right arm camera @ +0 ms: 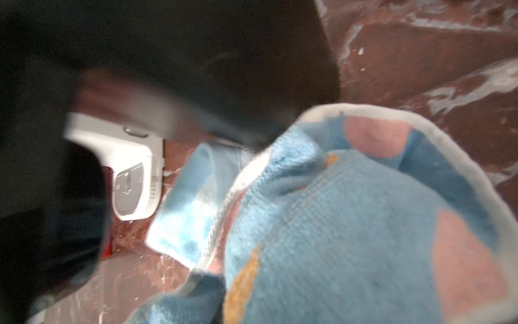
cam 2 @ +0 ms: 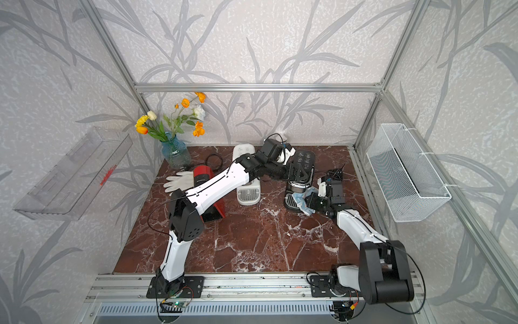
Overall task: Wipe the surface of a coffee machine
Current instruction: Wipe the dirt from the surface of the coffee machine.
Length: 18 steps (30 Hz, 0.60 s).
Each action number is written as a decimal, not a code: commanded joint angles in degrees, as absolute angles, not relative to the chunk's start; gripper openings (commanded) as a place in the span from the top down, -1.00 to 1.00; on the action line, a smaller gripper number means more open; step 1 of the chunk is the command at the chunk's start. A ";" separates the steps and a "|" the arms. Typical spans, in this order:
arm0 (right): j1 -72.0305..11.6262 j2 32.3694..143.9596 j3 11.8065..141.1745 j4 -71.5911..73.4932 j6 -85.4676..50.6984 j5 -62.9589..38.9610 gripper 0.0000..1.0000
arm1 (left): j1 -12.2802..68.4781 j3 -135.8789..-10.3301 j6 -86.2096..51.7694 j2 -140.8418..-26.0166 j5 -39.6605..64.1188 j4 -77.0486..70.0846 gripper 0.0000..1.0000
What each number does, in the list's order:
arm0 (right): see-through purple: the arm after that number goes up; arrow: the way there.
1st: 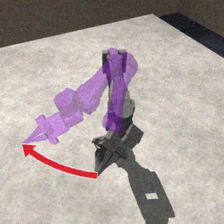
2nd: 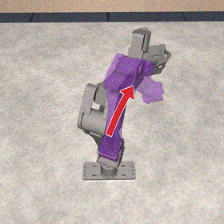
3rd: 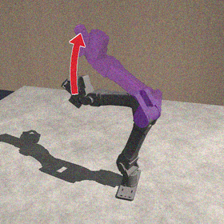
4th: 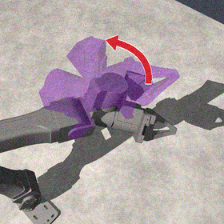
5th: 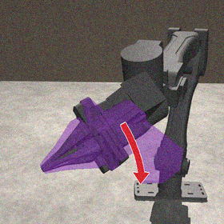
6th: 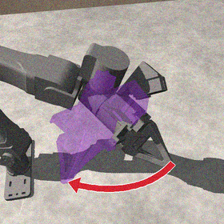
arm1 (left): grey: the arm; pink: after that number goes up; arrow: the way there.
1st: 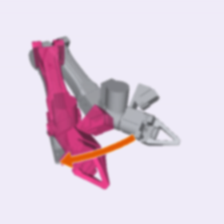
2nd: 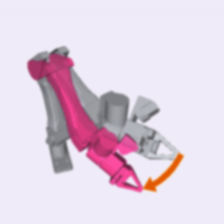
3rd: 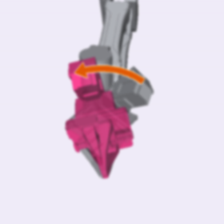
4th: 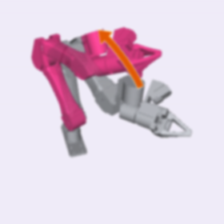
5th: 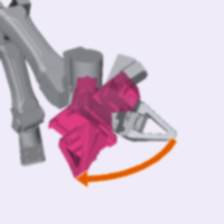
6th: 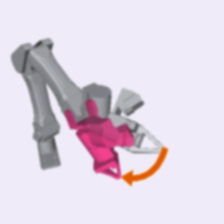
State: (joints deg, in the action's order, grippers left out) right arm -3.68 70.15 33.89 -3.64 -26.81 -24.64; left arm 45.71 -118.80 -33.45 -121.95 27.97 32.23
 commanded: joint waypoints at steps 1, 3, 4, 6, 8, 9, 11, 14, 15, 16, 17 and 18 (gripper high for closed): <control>-4.53 63.95 30.12 1.58 -32.09 -30.36 0.92 | 46.49 -117.09 -32.60 -119.00 29.81 29.43 -0.90; -4.82 62.72 26.58 8.78 -35.78 -31.22 0.91 | 46.49 -116.40 -32.55 -118.60 29.62 29.05 -0.90; -5.07 62.88 24.80 12.89 -38.25 -30.87 0.91 | 46.50 -116.00 -32.63 -118.41 29.62 28.87 -0.90; -5.24 64.78 21.57 23.56 -41.47 -31.52 0.91 | 46.54 -115.45 -32.77 -118.18 29.58 28.57 -0.90; -5.36 68.25 18.56 35.43 -44.45 -31.21 0.91 | 46.55 -114.73 -33.00 -117.88 29.70 28.28 -0.90; -5.44 69.95 17.38 39.97 -45.21 -30.64 0.91 | 46.50 -114.43 -33.08 -117.69 29.72 28.06 -0.90; -5.54 75.32 15.95 50.02 -47.18 -30.06 0.91 | 46.49 -113.45 -33.24 -117.05 29.42 27.54 -0.90; -6.57 84.62 15.28 64.55 -50.71 -30.35 0.92 | 46.49 -112.20 -33.29 -116.40 29.18 27.07 -0.90; -6.83 87.37 15.59 67.07 -51.81 -30.19 0.92 | 46.56 -111.88 -33.38 -116.28 29.09 26.90 -0.90; -7.10 90.64 15.82 70.35 -52.96 -29.91 0.93 | 46.54 -111.60 -33.42 -116.15 28.96 26.84 -0.90; -7.31 93.82 15.84 73.66 -54.34 -29.12 0.93 | 46.49 -111.41 -33.52 -116.03 28.92 26.73 -0.90; -7.46 96.26 15.74 75.81 -55.60 -28.03 0.94 | 46.50 -111.28 -33.63 -115.93 28.83 26.67 -0.90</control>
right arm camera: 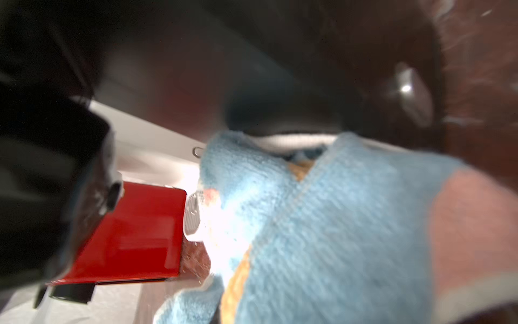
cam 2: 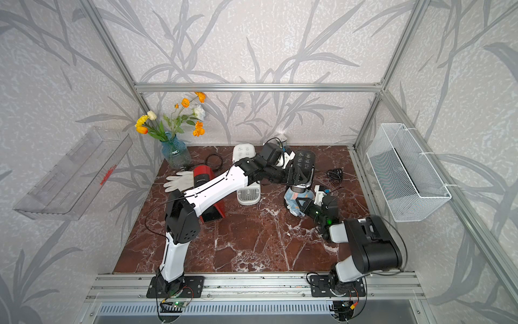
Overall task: Wipe the surface of a coffee machine
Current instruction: Wipe the dirt from the surface of the coffee machine.
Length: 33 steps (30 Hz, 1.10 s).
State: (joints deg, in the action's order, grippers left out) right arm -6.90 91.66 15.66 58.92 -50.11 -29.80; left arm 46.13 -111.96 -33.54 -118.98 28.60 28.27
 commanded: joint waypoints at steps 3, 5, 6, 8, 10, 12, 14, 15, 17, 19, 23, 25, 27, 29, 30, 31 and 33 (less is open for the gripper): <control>-8.09 103.57 15.79 80.43 -59.36 -25.23 0.95 | 46.61 -110.81 -33.94 -115.74 28.61 26.32 -0.90; -9.46 105.99 15.91 80.50 -61.18 -22.62 0.97 | 46.59 -110.48 -34.01 -115.54 28.56 26.11 -0.90; -10.21 106.45 16.14 80.51 -61.27 -22.04 0.97 | 46.58 -110.39 -34.13 -115.62 28.48 26.06 -0.90; -11.62 106.48 16.89 80.51 -60.89 -21.47 0.97 | 46.58 -110.39 -34.13 -115.72 28.39 26.11 -0.90; -12.13 105.65 17.93 80.51 -60.23 -22.19 0.96 | 46.66 -110.39 -34.19 -115.67 28.37 26.09 -0.90; -12.04 104.46 18.82 80.51 -59.89 -22.98 0.95 | 46.67 -110.38 -34.28 -115.76 28.47 26.07 -0.90; -12.04 102.64 19.82 80.51 -58.96 -24.08 0.94 | 46.67 -110.33 -34.28 -115.70 28.43 26.13 -0.90; -12.04 101.71 20.23 80.51 -58.50 -24.65 0.94 | 46.67 -110.22 -34.35 -115.59 28.32 26.19 -0.90; -12.04 99.15 20.48 80.51 -57.33 -25.63 0.93 | 46.67 -110.03 -33.98 -115.23 27.93 26.52 -0.90; -11.95 96.13 19.90 80.51 -56.24 -25.92 0.93 | 46.67 -109.71 -33.71 -114.87 27.44 26.65 -0.90; -11.41 91.11 17.77 80.51 -54.78 -26.36 0.93 | 46.67 -109.47 -33.79 -114.55 27.44 26.55 -0.90; -10.63 89.50 16.35 80.51 -55.12 -26.37 0.93 | 46.67 -109.34 -33.75 -114.54 27.51 26.67 -0.90; -9.55 88.07 14.78 80.51 -55.37 -26.52 0.93 | 46.67 -109.10 -33.78 -114.29 27.42 26.54 -0.90; -8.27 86.45 13.50 80.46 -55.50 -27.06 0.93 | 46.67 -108.82 -33.84 -114.06 27.35 26.37 -0.90; -7.54 85.59 12.84 80.47 -55.68 -27.07 0.93 | 46.67 -108.66 -33.75 -113.93 27.30 26.37 -0.90; -7.03 84.84 12.40 80.42 -55.76 -26.99 0.93 | 46.67 -108.59 -33.81 -113.77 27.33 26.37 -0.90; -5.63 83.39 11.74 80.42 -56.51 -27.37 0.93 | 46.68 -108.29 -33.83 -113.62 27.20 26.19 -0.90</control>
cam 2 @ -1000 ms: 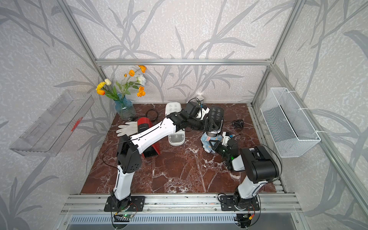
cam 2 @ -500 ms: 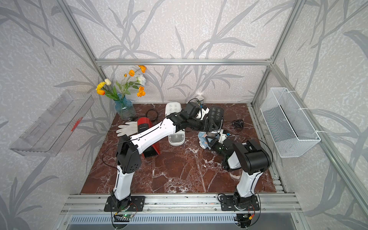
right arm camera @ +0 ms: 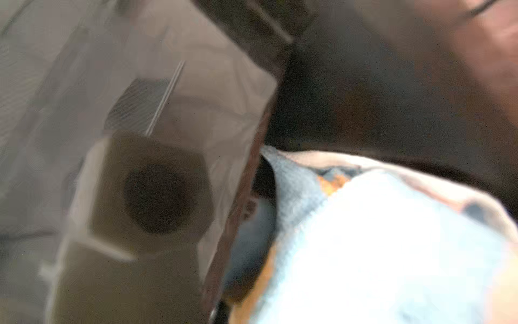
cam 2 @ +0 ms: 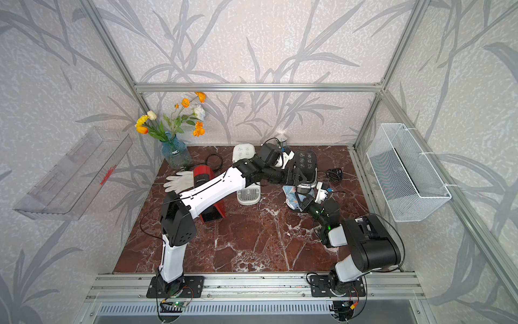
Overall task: Wipe the surface of a coffee machine
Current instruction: Wipe the dirt from the surface of the coffee machine.
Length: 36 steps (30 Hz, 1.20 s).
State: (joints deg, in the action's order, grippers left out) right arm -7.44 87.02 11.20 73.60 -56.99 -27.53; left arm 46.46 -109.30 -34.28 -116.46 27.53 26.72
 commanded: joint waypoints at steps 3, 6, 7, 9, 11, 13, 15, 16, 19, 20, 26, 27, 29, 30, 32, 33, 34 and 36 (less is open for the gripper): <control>-4.45 81.97 11.60 80.42 -57.08 -28.12 0.93 | 46.72 -108.21 -33.91 -113.55 27.16 26.15 -0.90; -4.13 81.36 11.28 80.42 -57.42 -27.75 0.93 | 46.67 -108.00 -33.95 -113.32 27.16 25.99 -0.90; -4.05 81.05 10.98 80.42 -57.35 -27.27 0.93 | 46.67 -107.91 -33.99 -113.25 27.12 25.88 -0.90; -3.98 80.16 9.98 80.42 -56.93 -25.48 0.93 | 46.68 -107.54 -33.86 -113.10 26.94 25.84 -0.90; -3.96 80.01 9.31 80.34 -56.75 -24.13 0.93 | 46.67 -107.14 -33.67 -112.86 26.73 25.67 -0.90; -3.95 80.71 8.99 80.42 -56.70 -23.78 0.93 | 46.67 -106.76 -33.68 -112.94 26.43 25.64 -0.90; -3.96 81.50 8.48 80.42 -56.41 -22.90 0.93 | 46.59 -106.48 -33.75 -113.17 26.45 25.55 -0.90; -4.00 81.85 8.13 80.42 -56.22 -21.98 0.93 | 46.58 -106.26 -33.79 -113.27 26.46 25.41 -0.90; -3.96 82.91 7.17 80.42 -55.38 -18.38 0.93 | 46.60 -105.65 -33.97 -113.07 26.46 25.07 -0.90; -3.96 83.18 7.12 80.42 -55.01 -17.48 0.93 | 46.59 -105.52 -33.96 -112.87 26.37 25.05 -0.90; -3.87 85.80 8.42 80.42 -54.17 -13.14 0.93 | 46.41 -104.41 -33.80 -112.04 25.94 25.05 -0.90; -3.87 86.22 8.87 80.42 -53.70 -13.08 0.93 | 46.32 -104.12 -33.80 -111.83 25.77 25.05 -0.90; -3.87 86.74 9.39 80.42 -52.89 -13.21 0.93 | 46.25 -103.50 -33.68 -111.37 25.70 25.03 -0.90; -3.87 86.53 9.38 80.42 -52.73 -13.18 0.93 | 46.13 -103.08 -33.72 -111.17 25.60 25.04 -0.90; -3.78 85.29 9.17 80.42 -51.85 -13.31 0.93 | 46.02 -102.45 -33.64 -110.69 25.36 25.05 -0.90; -3.78 84.43 8.89 80.42 -51.51 -13.11 0.93 | 45.84 -102.06 -33.59 -110.46 25.23 24.88 -0.90; -3.65 83.55 8.48 80.42 -51.19 -12.78 0.93 | 45.77 -101.79 -33.60 -110.27 25.14 24.79 -0.90; -2.83 81.53 7.59 80.42 -51.45 -12.95 0.93 | 45.64 -101.38 -33.70 -110.14 25.22 24.53 -0.90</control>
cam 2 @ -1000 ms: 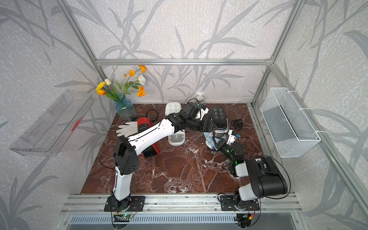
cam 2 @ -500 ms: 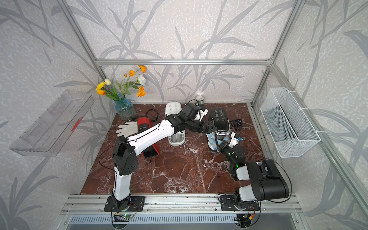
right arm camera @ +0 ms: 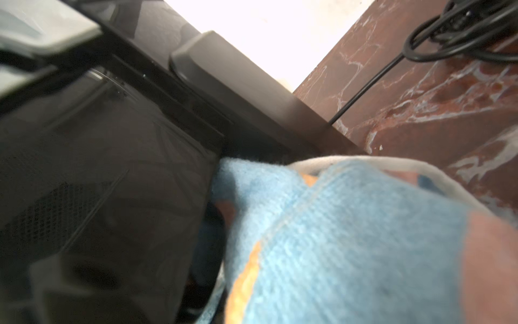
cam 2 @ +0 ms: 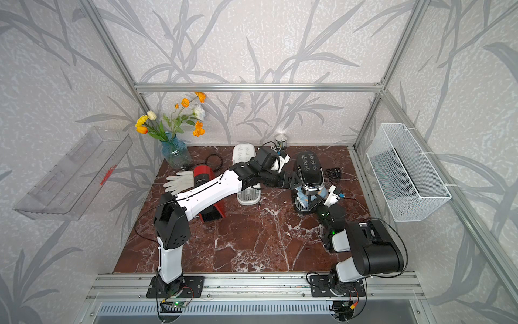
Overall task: Wipe the surface of a coffee machine
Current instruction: Wipe the dirt from the surface of the coffee machine.
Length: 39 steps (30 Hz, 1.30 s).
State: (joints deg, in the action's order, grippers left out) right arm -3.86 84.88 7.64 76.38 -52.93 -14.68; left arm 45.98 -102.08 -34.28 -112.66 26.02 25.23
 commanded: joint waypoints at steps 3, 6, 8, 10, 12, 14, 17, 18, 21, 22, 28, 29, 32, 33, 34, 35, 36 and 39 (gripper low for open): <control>-0.63 78.86 6.44 80.27 -52.75 -14.43 0.93 | 45.60 -101.32 -33.67 -110.14 25.35 24.44 -0.90; 1.34 75.67 5.26 78.34 -53.37 -15.78 0.93 | 45.54 -101.05 -33.67 -110.09 25.40 24.46 -0.90; 1.75 73.21 4.85 76.25 -53.23 -15.98 0.93 | 45.58 -100.92 -33.67 -110.09 25.39 24.39 -0.90; 1.89 70.32 4.62 73.91 -53.08 -16.26 0.93 | 45.56 -100.81 -33.74 -110.02 25.40 24.26 -0.90; 2.17 66.98 4.57 71.18 -53.09 -16.37 0.93 | 45.61 -100.63 -33.66 -109.95 25.42 24.25 -0.90; 2.67 62.92 4.98 66.94 -53.05 -16.26 0.93 | 45.56 -100.45 -33.70 -109.65 25.23 24.09 -0.90; 3.69 56.14 5.47 60.50 -52.61 -16.15 0.93 | 45.56 -100.17 -33.66 -109.48 25.22 24.10 -0.90; 4.01 53.51 5.90 57.72 -52.28 -16.06 0.93 | 45.58 -100.09 -33.71 -109.36 25.14 24.05 -0.90; 4.31 46.10 7.30 47.80 -50.74 -14.68 0.93 | 45.55 -99.78 -33.76 -109.21 25.09 23.76 -0.90; 4.29 44.18 7.49 45.36 -50.10 -14.15 0.93 | 45.61 -99.65 -33.86 -109.29 25.19 23.71 -0.90; 4.30 40.49 8.22 37.13 -47.39 -13.19 0.93 | 45.64 -99.14 -34.40 -109.37 25.50 22.87 -0.90; 4.26 42.02 8.31 37.50 -47.29 -13.39 0.93 | 45.62 -99.20 -34.46 -109.42 25.57 22.79 -0.90; 4.31 49.44 9.69 40.21 -46.60 -16.39 0.93 | 45.81 -99.27 -34.74 -109.81 25.75 22.70 -0.90; 4.29 52.60 10.80 40.82 -46.51 -18.18 0.93 | 45.79 -99.33 -34.72 -110.01 25.75 22.58 -0.90; 4.31 55.23 11.70 41.76 -46.01 -20.17 0.93 | 45.80 -99.40 -34.79 -110.21 25.84 22.56 -0.90; 4.23 58.56 12.65 44.47 -45.10 -23.11 0.93 | 45.89 -99.48 -34.93 -110.44 25.85 22.51 -0.90; 3.94 61.93 13.43 47.33 -44.59 -25.28 0.93 | 45.95 -99.55 -34.90 -110.69 25.97 22.49 -0.90; 3.20 70.92 14.85 52.88 -45.48 -27.74 0.93 | 45.90 -99.60 -35.49 -111.27 26.09 22.18 -0.90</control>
State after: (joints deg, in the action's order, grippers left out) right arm 3.81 65.45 12.21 44.34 -46.63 -22.15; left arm 45.69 -99.85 -34.72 -111.83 25.63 23.42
